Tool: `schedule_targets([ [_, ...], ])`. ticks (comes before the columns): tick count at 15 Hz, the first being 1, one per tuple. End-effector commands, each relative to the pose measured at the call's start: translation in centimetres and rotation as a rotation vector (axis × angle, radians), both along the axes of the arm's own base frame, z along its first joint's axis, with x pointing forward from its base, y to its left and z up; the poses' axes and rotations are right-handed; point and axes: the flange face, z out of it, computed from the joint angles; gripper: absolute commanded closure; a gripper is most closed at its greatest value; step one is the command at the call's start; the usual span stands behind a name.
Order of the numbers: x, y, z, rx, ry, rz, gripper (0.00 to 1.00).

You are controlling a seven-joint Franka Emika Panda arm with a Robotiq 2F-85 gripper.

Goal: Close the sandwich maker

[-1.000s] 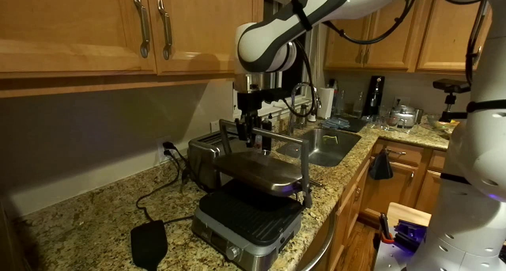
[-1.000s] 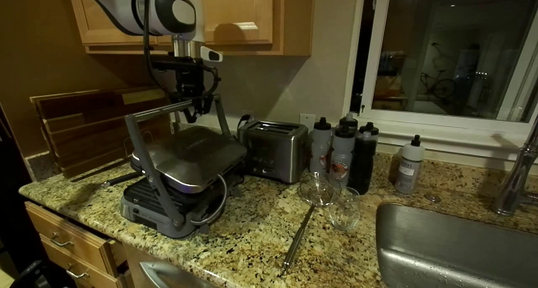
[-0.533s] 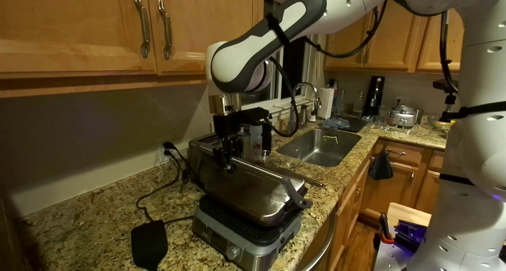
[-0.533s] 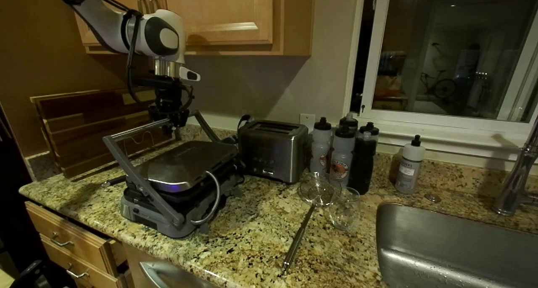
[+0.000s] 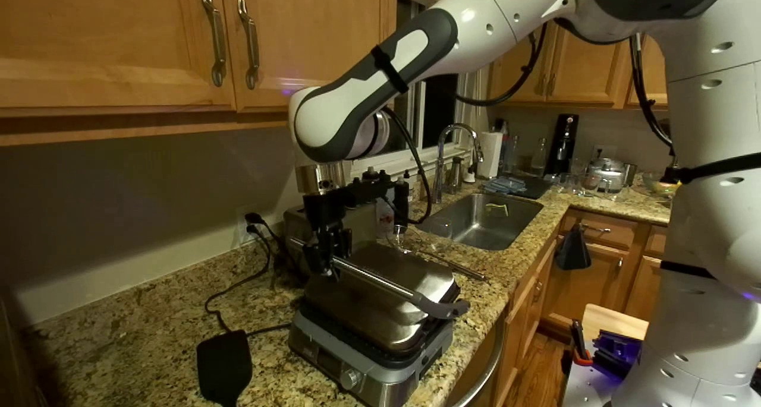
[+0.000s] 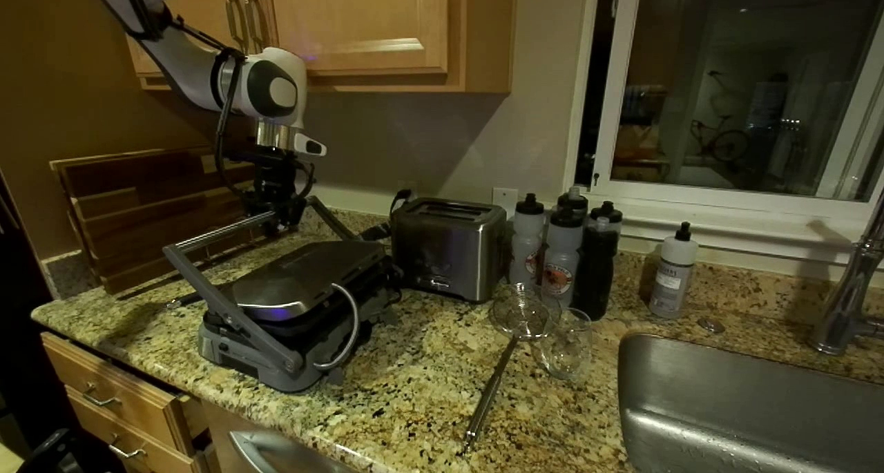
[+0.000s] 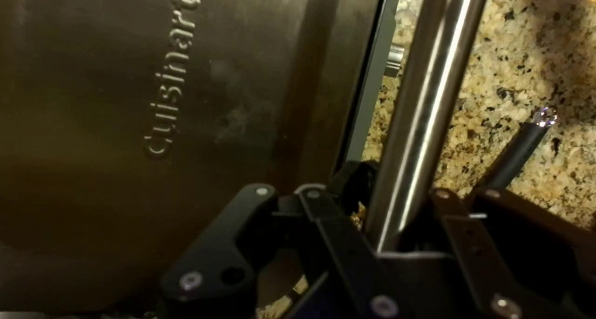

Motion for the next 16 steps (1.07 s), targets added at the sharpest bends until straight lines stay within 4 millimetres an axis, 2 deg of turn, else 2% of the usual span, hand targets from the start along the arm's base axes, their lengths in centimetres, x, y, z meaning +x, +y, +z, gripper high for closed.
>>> schedule_targets([
  [1,2.1,-0.9,-0.1,-0.004,-0.025,-0.016,0.96],
  [5,3.3,-0.5,-1.6,0.098,-0.051,0.043,0.96],
  [10,4.6,0.0,-2.4,0.157,-0.079,0.093,0.96],
  [14,3.9,-0.1,-1.8,0.135,-0.082,0.106,0.96],
  [15,3.5,0.0,-1.7,0.119,-0.061,0.109,0.93],
  [16,3.1,0.1,-1.5,0.102,-0.047,0.124,0.65],
])
